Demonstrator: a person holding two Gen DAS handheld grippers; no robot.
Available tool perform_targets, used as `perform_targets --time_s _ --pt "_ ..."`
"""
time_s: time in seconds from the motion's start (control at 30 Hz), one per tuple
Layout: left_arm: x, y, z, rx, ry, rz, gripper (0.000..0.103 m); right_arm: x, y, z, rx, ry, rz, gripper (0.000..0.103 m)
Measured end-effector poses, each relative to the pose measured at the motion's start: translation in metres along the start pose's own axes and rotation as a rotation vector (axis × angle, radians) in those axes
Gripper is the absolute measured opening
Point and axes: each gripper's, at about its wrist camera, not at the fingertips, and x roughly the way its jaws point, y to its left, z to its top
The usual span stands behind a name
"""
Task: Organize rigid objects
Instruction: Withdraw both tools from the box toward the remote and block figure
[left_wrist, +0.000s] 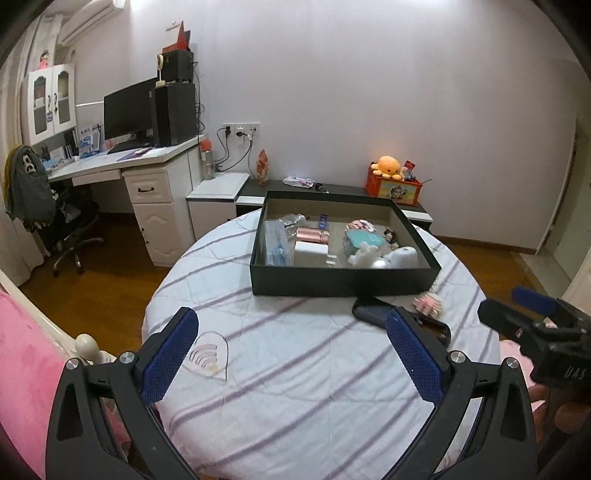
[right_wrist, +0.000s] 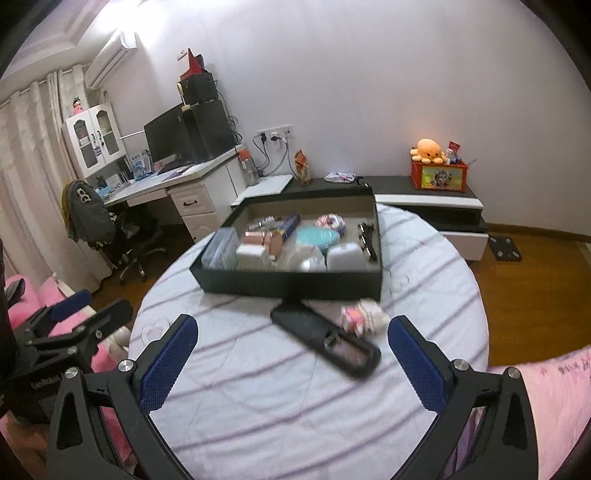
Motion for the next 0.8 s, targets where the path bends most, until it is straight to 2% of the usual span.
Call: perform_targets --time_s 0.33,0.8 --pt "-0.009 -0.001 -0.02 -0.011 0.038 -0.007 0.103 -0.012 -0.009 -0.036 0.025 0.056 -0.002 0.103" --pt "-0.003 0.003 -0.027 -0.03 0.065 -0.005 0.103 0.0 -0.024 -0.038 0.037 0.083 -0.011 0.103"
